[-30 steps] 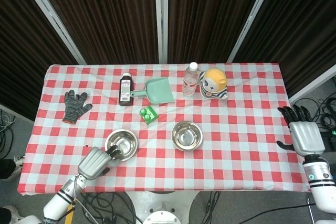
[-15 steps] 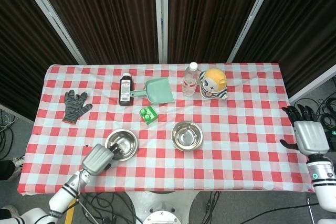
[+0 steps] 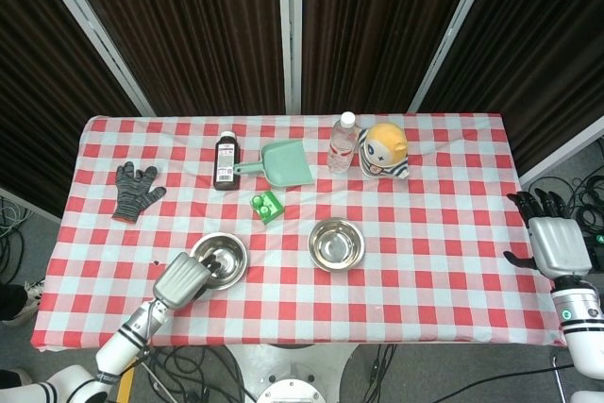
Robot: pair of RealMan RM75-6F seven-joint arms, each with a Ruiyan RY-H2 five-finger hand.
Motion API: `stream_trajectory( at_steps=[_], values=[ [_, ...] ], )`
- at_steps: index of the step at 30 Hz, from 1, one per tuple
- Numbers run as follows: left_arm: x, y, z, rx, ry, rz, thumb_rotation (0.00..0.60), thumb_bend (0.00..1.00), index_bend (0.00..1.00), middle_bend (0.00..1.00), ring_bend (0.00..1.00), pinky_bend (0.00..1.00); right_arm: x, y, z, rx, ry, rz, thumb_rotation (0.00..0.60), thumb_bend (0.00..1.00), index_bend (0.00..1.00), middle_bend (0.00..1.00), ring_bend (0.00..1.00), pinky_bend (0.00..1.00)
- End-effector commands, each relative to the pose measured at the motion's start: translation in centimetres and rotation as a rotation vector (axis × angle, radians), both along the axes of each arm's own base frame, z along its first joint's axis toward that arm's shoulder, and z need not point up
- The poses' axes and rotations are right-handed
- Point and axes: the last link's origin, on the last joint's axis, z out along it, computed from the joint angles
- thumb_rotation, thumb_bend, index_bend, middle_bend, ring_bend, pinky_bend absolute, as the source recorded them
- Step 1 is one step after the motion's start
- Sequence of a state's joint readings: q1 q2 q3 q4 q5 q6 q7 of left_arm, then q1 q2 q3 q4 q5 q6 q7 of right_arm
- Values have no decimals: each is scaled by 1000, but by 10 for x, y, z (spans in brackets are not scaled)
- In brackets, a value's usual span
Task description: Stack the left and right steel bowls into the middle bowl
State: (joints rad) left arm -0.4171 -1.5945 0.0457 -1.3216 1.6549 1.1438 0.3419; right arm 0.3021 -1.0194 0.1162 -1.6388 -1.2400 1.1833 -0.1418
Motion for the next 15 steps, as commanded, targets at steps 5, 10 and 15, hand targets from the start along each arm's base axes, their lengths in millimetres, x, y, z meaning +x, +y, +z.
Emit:
stream_trajectory(
  at_steps=[5,10,15],
  values=[
    [-2,1,-5,10,0,-4,600,303,505,507,928,935,-2,0,-1,11,2,-7,600,74,141,121,0,0],
    [-2,2,-5,24,-5,-9,600,322,541,544,941,947,-2,-2,-2,15,1,-9,600,74,141,121,0,0],
    [-3,3,-6,31,2,-16,600,349,572,573,951,953,-1,-3,-2,16,-7,-9,600,73,141,127,0,0]
  ],
)
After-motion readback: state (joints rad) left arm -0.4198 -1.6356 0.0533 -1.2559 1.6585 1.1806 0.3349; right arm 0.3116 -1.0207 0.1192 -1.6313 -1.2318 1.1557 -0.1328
